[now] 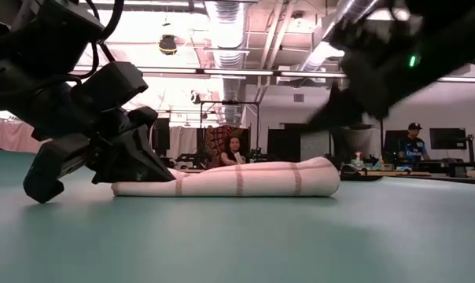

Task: Roll towel into tight, uniform cylinder
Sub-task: Roll the white towel

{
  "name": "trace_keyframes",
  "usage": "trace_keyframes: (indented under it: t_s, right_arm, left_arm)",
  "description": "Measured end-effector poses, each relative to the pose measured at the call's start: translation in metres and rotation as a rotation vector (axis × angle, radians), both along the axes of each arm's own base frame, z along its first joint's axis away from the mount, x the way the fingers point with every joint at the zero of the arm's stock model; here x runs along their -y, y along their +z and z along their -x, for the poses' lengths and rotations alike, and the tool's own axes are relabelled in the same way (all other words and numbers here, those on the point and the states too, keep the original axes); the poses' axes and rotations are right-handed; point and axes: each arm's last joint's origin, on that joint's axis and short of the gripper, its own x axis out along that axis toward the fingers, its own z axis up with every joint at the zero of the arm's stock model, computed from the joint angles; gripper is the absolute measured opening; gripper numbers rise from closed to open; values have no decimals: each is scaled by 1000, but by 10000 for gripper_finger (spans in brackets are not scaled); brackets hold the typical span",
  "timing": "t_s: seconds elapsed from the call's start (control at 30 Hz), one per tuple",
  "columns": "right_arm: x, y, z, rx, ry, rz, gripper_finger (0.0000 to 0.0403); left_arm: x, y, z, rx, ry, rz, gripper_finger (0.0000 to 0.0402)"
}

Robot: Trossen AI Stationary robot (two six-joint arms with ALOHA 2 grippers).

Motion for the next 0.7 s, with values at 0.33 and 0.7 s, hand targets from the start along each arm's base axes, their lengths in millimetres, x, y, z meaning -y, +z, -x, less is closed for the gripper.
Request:
trace_keyframes:
  t_s: [0.33, 0.7]
  right_arm:
    - [-10, 18, -1, -99, 429, 180, 92]
    - [13, -12, -23, -223, 492, 183, 227]
  left_arm:
    - [0, -3, 2, -33, -7, 0, 0]
    - [0, -5, 4, -56, 4, 28, 0]
